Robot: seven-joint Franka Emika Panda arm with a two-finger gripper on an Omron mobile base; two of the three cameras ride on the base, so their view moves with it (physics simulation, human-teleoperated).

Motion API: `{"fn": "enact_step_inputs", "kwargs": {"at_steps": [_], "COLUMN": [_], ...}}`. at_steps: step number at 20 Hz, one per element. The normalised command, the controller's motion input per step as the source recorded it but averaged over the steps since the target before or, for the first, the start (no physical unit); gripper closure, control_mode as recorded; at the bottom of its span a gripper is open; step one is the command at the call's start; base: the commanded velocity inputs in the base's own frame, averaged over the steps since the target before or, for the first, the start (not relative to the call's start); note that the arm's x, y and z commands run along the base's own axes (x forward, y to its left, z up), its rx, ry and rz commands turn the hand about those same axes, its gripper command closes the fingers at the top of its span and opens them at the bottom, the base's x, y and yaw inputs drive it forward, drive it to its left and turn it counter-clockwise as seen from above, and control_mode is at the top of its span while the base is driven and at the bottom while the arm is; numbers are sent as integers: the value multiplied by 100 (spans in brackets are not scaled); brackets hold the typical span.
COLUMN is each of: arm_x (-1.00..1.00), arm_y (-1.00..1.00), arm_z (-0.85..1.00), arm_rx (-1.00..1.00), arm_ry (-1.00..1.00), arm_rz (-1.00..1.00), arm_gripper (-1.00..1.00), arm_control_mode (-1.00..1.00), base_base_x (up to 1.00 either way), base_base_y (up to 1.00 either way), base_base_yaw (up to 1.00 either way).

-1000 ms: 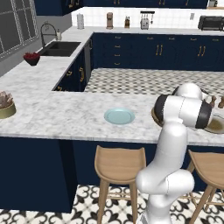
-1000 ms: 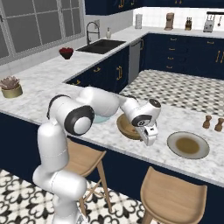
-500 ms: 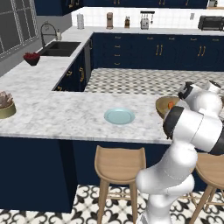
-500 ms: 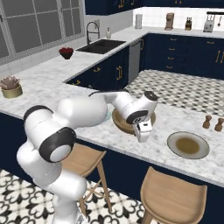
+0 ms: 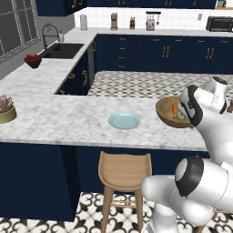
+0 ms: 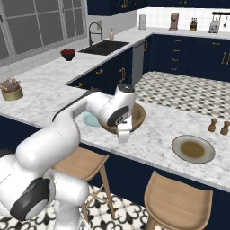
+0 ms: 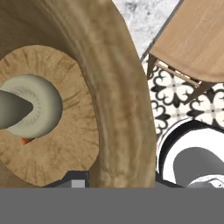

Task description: Pick the chicken drumstick and mushroom from their plates and place them in the bowl. Then put the bowl in the fridge.

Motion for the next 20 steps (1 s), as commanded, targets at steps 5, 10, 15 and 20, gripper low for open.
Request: {"fn": "enact_step_inputs", "kwargs": {"at_steps": [5, 10, 15, 20], "arm_x": [-76, -77, -72, -56], "arm_y": [36, 41, 4, 14], "arm_z": [67, 45, 39, 28], "arm_rx": [2, 6, 16, 5], "arm_ry": [0, 0, 0, 0], "arm_rz": [0, 0, 0, -2], "arm_gripper": [100, 100, 100, 100], "arm_control_mode": [-100, -100, -100, -100], "base_base_x": [0, 0, 0, 0], "base_base_y": [0, 0, 0, 0], "base_base_yaw": [0, 0, 0, 0]}}
